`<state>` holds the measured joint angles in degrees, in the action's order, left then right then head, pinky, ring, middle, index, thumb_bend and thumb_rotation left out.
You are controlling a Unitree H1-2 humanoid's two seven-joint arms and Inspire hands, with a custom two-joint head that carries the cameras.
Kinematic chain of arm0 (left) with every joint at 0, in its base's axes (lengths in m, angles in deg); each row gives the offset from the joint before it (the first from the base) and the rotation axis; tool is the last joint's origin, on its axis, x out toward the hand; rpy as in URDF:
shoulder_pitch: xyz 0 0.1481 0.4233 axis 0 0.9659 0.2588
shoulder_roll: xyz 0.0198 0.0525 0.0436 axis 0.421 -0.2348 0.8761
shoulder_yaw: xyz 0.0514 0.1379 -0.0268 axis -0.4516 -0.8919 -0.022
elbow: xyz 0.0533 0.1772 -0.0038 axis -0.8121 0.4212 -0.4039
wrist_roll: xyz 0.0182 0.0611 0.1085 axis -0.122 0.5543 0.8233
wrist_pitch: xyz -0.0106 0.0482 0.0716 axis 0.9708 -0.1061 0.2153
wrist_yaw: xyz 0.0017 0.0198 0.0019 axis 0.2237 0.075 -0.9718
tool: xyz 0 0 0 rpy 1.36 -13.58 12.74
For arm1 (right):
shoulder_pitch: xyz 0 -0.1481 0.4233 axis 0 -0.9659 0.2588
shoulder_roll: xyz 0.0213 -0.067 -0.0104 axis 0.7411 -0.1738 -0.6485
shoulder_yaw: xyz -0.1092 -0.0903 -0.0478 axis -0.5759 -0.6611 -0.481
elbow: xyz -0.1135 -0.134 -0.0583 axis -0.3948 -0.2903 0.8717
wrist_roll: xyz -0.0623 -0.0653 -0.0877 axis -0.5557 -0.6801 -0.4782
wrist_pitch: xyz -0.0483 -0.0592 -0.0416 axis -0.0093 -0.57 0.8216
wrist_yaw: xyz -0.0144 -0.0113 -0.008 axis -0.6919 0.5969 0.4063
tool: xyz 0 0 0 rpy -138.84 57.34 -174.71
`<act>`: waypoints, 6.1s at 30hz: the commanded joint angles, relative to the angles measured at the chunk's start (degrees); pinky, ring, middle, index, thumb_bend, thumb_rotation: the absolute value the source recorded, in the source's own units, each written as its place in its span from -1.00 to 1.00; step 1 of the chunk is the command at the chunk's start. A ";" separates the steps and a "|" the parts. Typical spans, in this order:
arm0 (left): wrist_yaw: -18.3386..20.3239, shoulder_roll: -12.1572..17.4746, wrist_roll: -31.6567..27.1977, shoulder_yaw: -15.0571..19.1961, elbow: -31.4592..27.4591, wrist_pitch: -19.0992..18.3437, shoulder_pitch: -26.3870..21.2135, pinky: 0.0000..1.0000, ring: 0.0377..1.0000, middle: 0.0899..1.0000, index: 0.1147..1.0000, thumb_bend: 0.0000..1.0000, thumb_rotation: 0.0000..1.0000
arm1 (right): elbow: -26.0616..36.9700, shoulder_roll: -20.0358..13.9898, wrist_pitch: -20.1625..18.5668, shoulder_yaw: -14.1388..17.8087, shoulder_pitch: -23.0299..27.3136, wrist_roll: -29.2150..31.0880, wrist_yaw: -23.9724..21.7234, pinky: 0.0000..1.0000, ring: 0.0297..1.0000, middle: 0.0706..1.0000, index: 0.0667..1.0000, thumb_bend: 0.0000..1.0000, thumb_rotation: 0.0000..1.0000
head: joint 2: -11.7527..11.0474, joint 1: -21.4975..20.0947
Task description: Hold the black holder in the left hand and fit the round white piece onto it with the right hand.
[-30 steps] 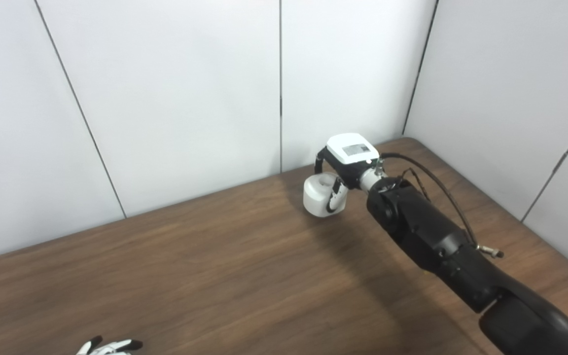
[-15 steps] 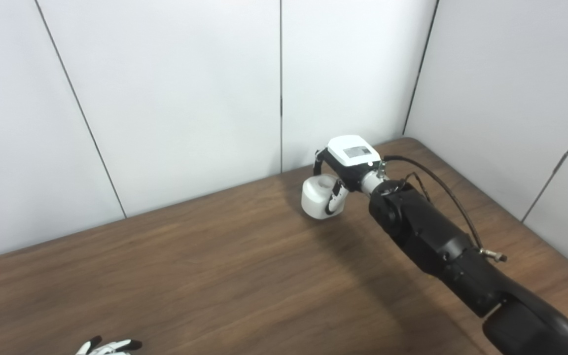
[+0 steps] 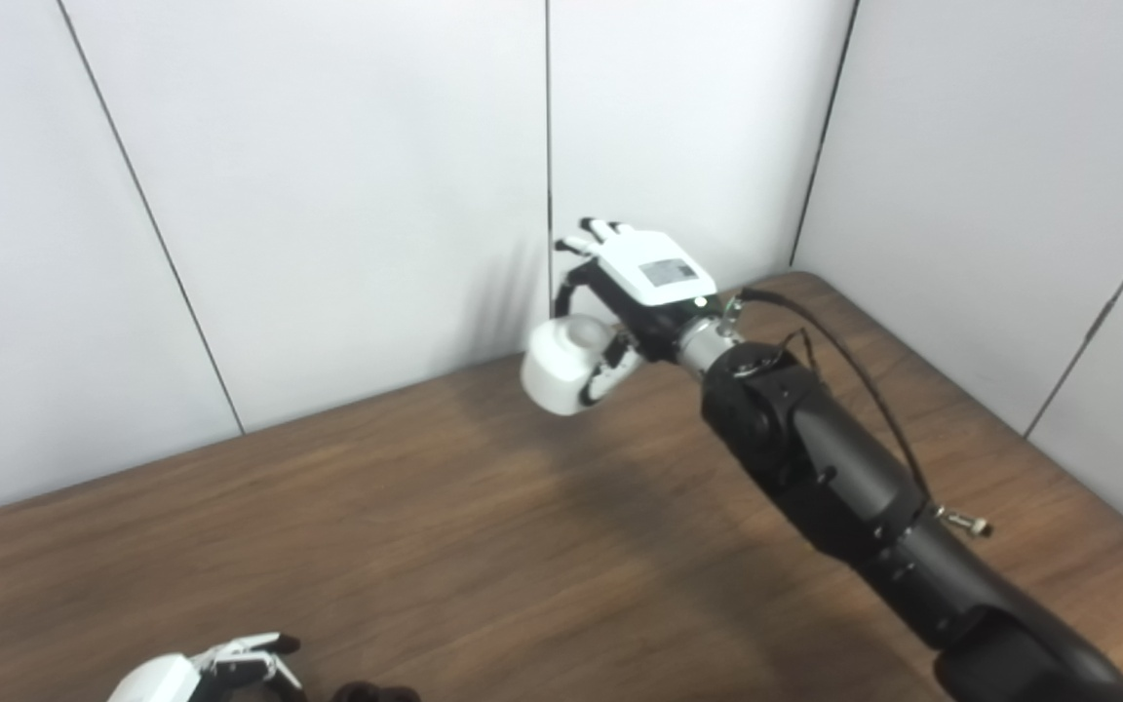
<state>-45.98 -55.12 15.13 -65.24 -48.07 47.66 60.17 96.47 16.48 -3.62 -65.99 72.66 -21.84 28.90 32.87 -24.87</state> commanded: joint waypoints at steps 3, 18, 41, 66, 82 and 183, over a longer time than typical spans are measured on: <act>-2.15 -0.59 0.21 -0.22 1.24 0.97 -3.23 0.65 0.65 0.57 -0.17 0.03 -0.93 | 7.96 1.76 -1.02 0.86 1.24 -2.21 -1.24 1.00 1.00 0.87 -0.12 0.03 -0.73 | 0.63 0.85; -4.79 -3.42 3.57 -3.18 7.41 1.30 -7.29 1.00 0.76 0.63 -0.17 0.03 -0.92 | 25.24 10.59 -3.57 -0.13 -2.39 -4.49 -13.77 1.00 1.00 0.94 -0.12 0.03 -0.73 | 5.21 6.73; -6.66 -6.09 4.23 -5.01 7.62 -0.14 -7.99 1.00 0.78 0.64 -0.17 0.03 -0.91 | 35.15 22.70 -2.92 -3.81 -11.07 -11.58 -28.18 1.00 1.00 0.96 -0.11 0.03 -0.73 | 10.82 13.81; -8.60 -9.81 6.04 -6.49 5.92 -0.44 -5.25 1.00 0.77 0.60 -0.17 0.03 -0.91 | 37.01 31.67 10.10 -3.32 -21.37 -36.38 -29.33 1.00 1.00 0.89 -0.11 0.04 -0.74 | 9.48 14.51; -9.89 -10.39 6.44 -7.34 7.38 -0.23 -4.99 1.00 0.77 0.60 -0.17 0.03 -0.91 | 40.03 39.73 14.67 2.73 -20.91 -40.59 -28.13 0.96 1.00 0.86 -0.12 0.04 -0.74 | 8.07 15.72; -7.60 -14.63 14.22 -12.18 4.14 -9.52 -4.34 0.95 0.79 0.62 -0.17 0.03 -0.91 | 25.68 35.75 12.59 0.01 -30.05 -35.03 -13.64 0.98 1.00 0.86 -0.11 0.04 -0.74 | 11.48 22.92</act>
<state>-52.62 -68.53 29.23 -76.98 -41.39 37.31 57.39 123.12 52.76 9.11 -65.91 43.01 -56.61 17.34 44.30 -1.93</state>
